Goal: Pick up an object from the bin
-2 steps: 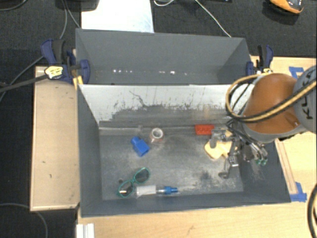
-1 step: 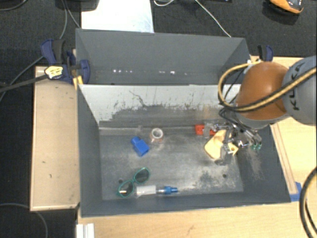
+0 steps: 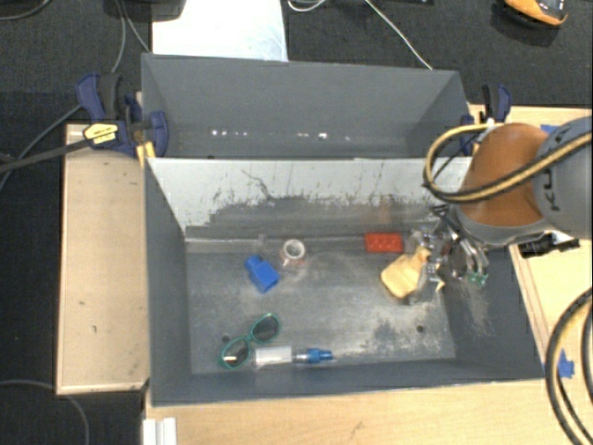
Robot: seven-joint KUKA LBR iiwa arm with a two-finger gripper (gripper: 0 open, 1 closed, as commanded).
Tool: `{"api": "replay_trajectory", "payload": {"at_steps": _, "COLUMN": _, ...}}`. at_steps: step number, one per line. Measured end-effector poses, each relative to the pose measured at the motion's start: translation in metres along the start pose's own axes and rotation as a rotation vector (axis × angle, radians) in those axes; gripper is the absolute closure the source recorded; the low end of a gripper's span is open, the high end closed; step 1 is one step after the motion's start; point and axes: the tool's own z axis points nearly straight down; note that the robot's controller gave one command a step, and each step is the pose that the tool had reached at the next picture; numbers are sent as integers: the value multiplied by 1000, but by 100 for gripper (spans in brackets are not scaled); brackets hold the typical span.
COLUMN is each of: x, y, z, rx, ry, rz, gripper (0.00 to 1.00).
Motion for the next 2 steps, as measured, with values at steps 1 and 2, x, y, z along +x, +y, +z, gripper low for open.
{"api": "replay_trajectory", "payload": {"at_steps": 1, "x": 0, "y": 0, "z": 0, "rx": 0, "ry": 0, "rz": -1, "gripper": 100}}
{"api": "replay_trajectory", "payload": {"at_steps": 2, "x": 4, "y": 3, "z": -97, "rx": 0, "ry": -9, "rz": 5, "gripper": 100}}
